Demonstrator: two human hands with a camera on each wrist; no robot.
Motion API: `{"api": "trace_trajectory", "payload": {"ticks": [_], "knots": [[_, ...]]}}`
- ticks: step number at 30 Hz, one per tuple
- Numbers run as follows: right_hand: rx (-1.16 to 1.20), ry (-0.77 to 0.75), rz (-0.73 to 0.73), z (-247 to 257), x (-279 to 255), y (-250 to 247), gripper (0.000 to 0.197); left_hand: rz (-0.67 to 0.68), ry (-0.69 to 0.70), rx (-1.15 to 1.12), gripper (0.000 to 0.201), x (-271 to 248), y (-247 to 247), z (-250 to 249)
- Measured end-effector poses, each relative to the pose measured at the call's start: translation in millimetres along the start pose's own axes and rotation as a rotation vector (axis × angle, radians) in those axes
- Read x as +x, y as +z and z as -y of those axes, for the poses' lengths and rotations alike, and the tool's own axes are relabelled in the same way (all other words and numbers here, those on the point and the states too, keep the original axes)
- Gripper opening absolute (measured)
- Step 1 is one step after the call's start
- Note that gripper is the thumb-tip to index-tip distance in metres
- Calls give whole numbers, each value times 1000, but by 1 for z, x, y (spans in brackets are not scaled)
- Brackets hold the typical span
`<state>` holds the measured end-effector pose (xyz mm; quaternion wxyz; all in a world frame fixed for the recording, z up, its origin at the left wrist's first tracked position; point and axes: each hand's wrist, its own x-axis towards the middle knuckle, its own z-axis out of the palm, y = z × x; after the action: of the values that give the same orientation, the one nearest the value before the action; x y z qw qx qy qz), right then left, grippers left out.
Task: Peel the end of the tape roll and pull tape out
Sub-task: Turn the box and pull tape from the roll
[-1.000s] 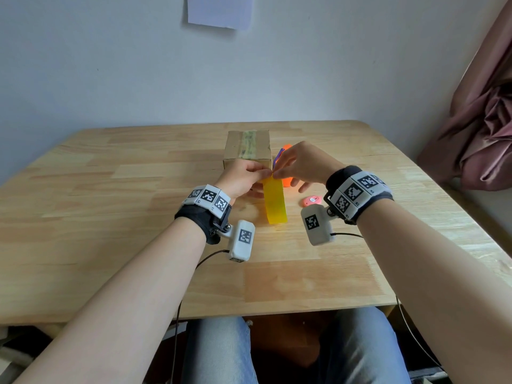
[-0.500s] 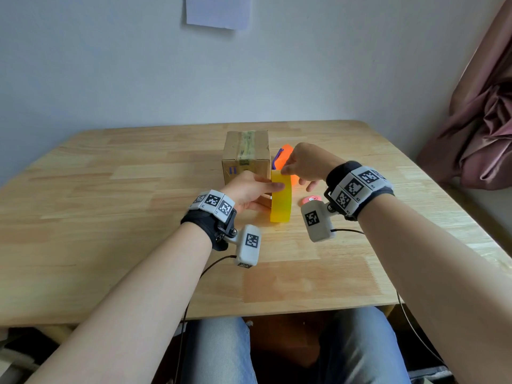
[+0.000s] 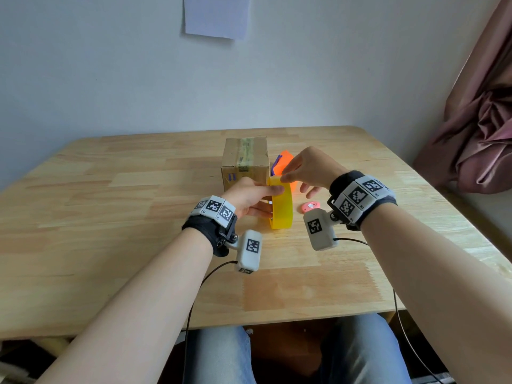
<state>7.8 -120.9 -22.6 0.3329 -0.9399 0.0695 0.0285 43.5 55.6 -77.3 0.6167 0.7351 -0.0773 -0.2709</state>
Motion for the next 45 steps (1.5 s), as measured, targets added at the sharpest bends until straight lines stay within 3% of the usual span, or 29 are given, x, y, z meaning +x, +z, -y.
{"api": "trace_trajectory", "payload": {"ticks": [3,9,15,18,23,27,34,39,42,45], "knots": [[-26,2,-44,1,1,1,19,-12,3,-7,42,0,2,2],[-181,20,-63,12,0,1,23,-21,39,-9,25,0,10,6],[-317,2,-91,27,-2,2,14,-125,57,153,52,6,18,2],[-293,6,-79,30,-3,2,12,-128,48,165,60,6,18,0],[-150,68,-47,28,-7,2,25,-101,26,104,46,-1,12,-1],[-78,83,-2,29,-10,0,34,-41,22,10,46,-8,5,2],[-253,-34,-116,43,-14,10,7,-77,-14,50,43,-12,6,-4],[-304,-87,-157,49,-17,15,7,-77,-58,65,47,-13,5,-8],[-240,-148,-165,57,-17,11,7,-88,-67,45,62,-11,3,-11],[-260,-202,-155,61,-17,6,11,-63,-101,14,52,-15,0,-10]]}}
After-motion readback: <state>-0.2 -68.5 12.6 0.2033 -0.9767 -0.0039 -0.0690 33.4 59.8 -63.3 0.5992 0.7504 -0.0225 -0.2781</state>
